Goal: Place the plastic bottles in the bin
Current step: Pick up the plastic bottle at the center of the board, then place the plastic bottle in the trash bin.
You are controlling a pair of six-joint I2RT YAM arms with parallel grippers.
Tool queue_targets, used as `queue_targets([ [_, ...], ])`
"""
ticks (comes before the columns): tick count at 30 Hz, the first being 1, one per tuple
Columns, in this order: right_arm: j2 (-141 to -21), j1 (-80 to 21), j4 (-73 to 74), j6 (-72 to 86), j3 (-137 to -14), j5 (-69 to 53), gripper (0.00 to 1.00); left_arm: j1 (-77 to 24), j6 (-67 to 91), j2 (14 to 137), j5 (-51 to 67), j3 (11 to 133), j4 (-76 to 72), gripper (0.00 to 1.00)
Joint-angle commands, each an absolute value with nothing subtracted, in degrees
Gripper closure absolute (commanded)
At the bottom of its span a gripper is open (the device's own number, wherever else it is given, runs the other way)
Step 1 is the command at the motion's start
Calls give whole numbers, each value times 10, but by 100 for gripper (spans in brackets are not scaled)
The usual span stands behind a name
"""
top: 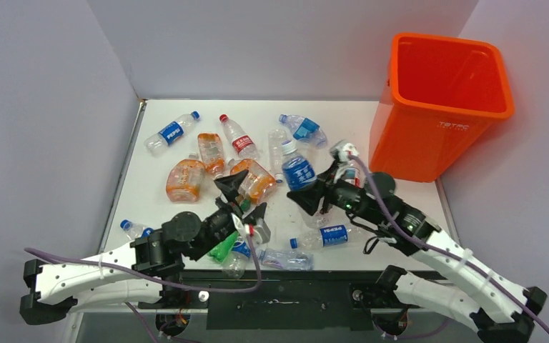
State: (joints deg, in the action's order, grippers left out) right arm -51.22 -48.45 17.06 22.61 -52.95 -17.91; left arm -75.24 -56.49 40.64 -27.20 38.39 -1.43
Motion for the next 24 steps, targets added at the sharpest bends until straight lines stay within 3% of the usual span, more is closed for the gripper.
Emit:
queue_targets([
  [1, -417, -485, -73, 271, -473, -35, 64, -716, -145, 416, -153, 517, 25, 4],
  [5, -416, -485, -199, 303, -432, -40, 64, -628, 128, 466, 72, 529, -51, 4],
  [10, -425, -487, -293, 340, -407, -56, 64, -540, 316, 524, 268, 499, -219, 4],
  [14, -428, -488, -353, 376, -384, -59, 63, -533, 355, 558, 325, 488, -304, 4],
  [24, -463, -490, -434, 415, -362, -74, 62, -534, 368, 622, 368, 495, -341, 0],
])
